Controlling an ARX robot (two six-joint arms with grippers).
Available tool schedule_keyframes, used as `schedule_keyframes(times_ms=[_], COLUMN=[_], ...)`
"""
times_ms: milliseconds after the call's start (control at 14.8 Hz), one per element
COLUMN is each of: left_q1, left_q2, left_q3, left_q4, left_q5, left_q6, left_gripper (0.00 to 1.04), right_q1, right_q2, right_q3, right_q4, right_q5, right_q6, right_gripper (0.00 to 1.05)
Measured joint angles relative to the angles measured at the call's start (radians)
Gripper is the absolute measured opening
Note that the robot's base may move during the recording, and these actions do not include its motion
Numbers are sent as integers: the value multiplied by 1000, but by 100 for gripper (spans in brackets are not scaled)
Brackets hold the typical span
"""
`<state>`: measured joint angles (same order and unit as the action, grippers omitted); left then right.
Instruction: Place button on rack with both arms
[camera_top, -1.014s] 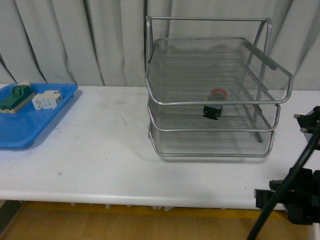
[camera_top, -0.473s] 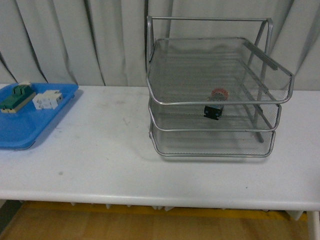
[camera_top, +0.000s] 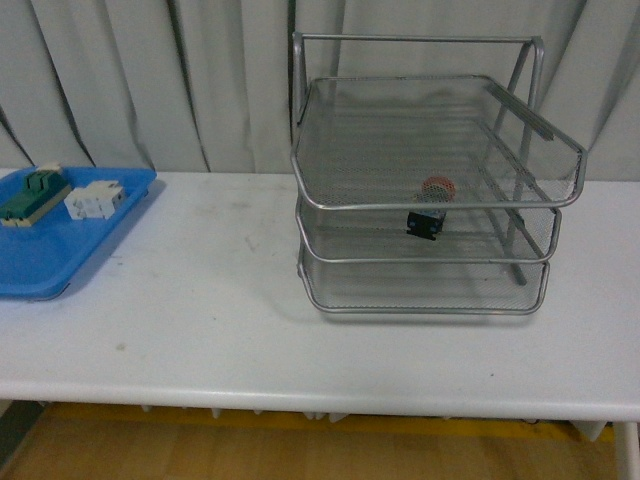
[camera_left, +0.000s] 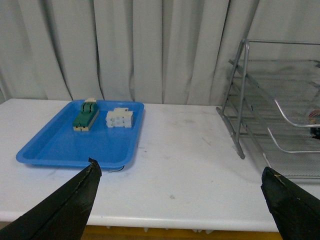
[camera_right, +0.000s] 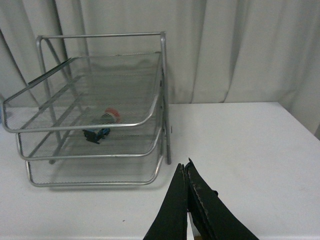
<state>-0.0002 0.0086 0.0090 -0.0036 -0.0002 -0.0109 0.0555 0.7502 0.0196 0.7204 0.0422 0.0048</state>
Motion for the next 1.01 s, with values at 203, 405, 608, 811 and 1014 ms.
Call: schedule_keyframes(times_ms=[203, 405, 608, 811, 1014], left_q1=[0, 0, 0, 0, 0], left_q2=[0, 0, 0, 0, 0], left_q3=[0, 0, 0, 0, 0], left_q4=[1, 0, 0, 0, 0], left_q5=[0, 0, 0, 0, 0], left_q6=[0, 0, 0, 0, 0], left_gripper=[98, 98, 98, 98, 98], right_q1=[-60, -60, -60, -60, -60], right_q2=[-154, -289, -391, -471, -534], right_q3=[-8, -8, -8, -8, -8], right_q4=[-136, -262, -361, -440, -502], right_q5=[-39, -39, -39, -39, -39], right_q6=[-2, -2, -2, -2, -2], right_gripper=[2, 2, 2, 2, 2])
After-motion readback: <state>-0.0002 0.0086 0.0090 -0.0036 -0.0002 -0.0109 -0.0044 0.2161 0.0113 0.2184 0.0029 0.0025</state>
